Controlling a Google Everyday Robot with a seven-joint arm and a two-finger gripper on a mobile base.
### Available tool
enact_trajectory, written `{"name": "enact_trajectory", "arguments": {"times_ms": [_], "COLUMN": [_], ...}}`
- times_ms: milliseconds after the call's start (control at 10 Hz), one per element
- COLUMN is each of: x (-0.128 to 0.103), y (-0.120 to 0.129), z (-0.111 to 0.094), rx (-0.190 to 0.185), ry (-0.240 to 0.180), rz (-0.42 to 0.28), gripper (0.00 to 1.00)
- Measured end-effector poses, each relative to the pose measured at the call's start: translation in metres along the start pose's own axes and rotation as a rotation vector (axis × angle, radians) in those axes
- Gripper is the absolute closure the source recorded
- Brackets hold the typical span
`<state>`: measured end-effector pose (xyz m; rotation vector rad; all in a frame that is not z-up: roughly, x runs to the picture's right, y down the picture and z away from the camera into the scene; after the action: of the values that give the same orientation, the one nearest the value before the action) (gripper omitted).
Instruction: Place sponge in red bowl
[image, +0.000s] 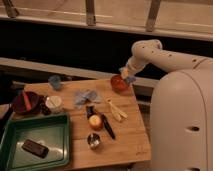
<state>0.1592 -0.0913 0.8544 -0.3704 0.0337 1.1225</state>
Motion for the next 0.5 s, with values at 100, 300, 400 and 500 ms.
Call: {"name": "enact_trajectory", "arguments": {"times_ms": [100,300,400,500], "x": [-0.009,-0.028,-0.032,-0.032], "y": [0.006,0.024,0.027,0.028], "z": [0.011,0.036,0.044,0.056], "rx": [-0.017,-0.060,-0.075,-0.089], "ry": [0.006,0.012,0.009,0.007], "rz": [-0.013,-0.041,-0.048,-0.053], "gripper": [0.87,0.87,0.87,0.87]}}
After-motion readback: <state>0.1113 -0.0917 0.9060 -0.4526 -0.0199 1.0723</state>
